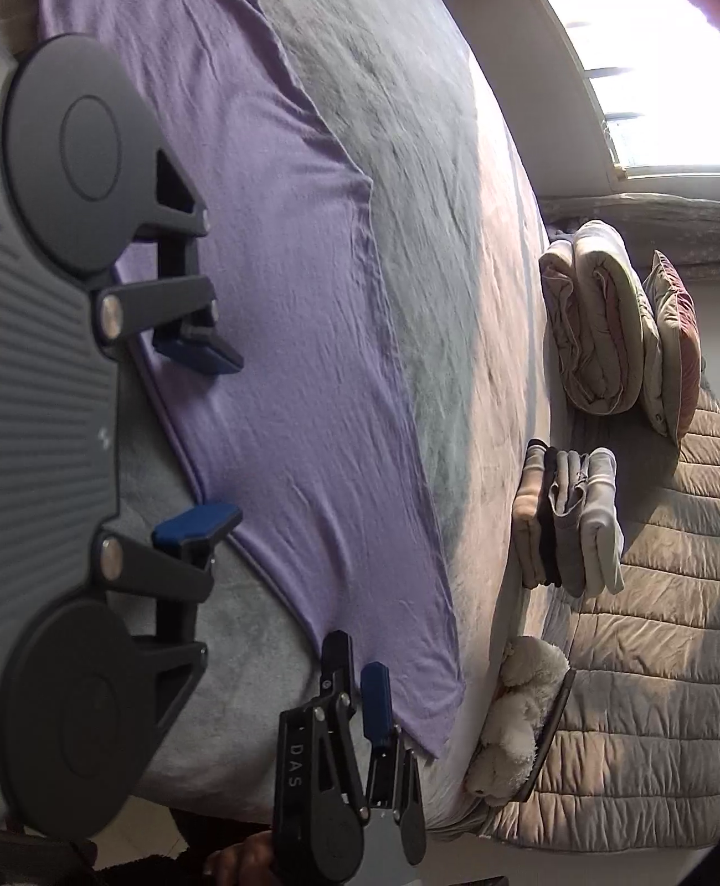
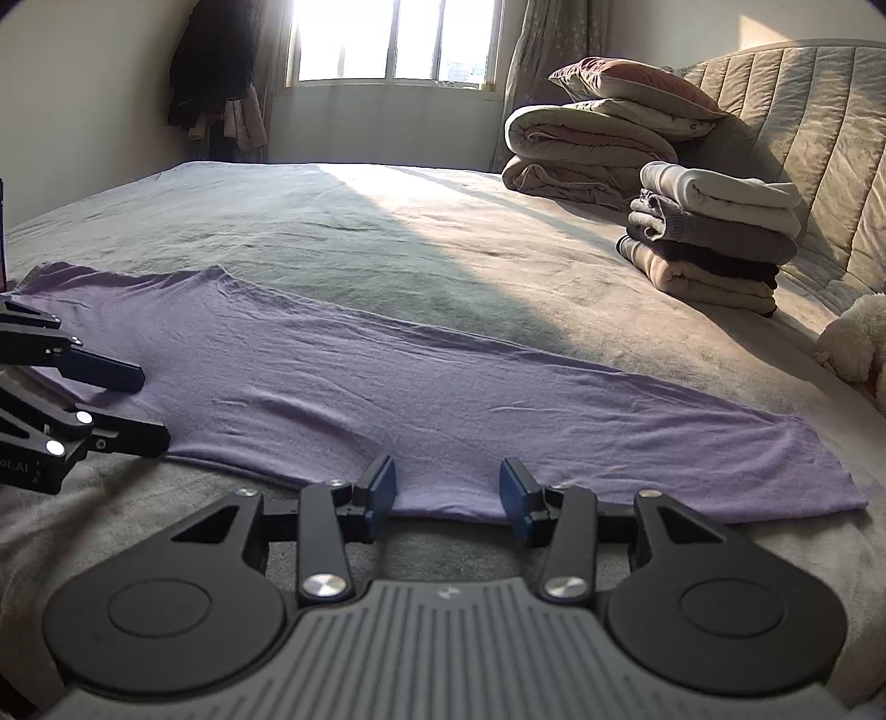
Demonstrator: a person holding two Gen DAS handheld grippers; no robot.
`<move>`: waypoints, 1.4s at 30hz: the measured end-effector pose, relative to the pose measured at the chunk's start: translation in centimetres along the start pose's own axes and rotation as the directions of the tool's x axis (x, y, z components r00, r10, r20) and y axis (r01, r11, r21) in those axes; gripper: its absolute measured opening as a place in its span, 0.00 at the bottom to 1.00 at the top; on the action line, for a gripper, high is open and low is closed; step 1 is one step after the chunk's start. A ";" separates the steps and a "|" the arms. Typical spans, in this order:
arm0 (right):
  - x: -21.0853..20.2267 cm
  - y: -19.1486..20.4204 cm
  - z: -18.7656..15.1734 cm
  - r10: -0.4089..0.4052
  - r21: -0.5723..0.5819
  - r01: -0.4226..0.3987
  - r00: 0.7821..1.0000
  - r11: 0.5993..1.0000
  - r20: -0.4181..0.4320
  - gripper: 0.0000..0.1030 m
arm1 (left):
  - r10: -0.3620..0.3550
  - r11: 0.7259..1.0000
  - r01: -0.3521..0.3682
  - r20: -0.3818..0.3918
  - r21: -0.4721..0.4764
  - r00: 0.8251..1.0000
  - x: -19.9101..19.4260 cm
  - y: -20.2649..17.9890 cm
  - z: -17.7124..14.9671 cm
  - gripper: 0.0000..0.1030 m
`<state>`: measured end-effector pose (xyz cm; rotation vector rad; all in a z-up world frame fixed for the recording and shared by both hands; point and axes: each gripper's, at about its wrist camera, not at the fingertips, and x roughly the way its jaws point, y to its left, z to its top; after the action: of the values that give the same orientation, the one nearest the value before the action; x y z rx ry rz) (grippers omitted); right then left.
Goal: Fold clothes
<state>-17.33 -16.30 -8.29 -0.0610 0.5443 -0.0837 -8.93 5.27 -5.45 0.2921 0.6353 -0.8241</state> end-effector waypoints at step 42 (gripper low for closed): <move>-1.2 -7.4 -1.9 -0.125 0.121 0.120 0.991 0.985 0.036 0.60 | 0.051 0.999 -0.052 0.048 0.011 0.998 3.1 -2.5 1.1 0.52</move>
<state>-19.80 -23.60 -8.68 0.0197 0.4908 -0.2342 -8.85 1.29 -6.57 0.2979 0.5764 -0.7833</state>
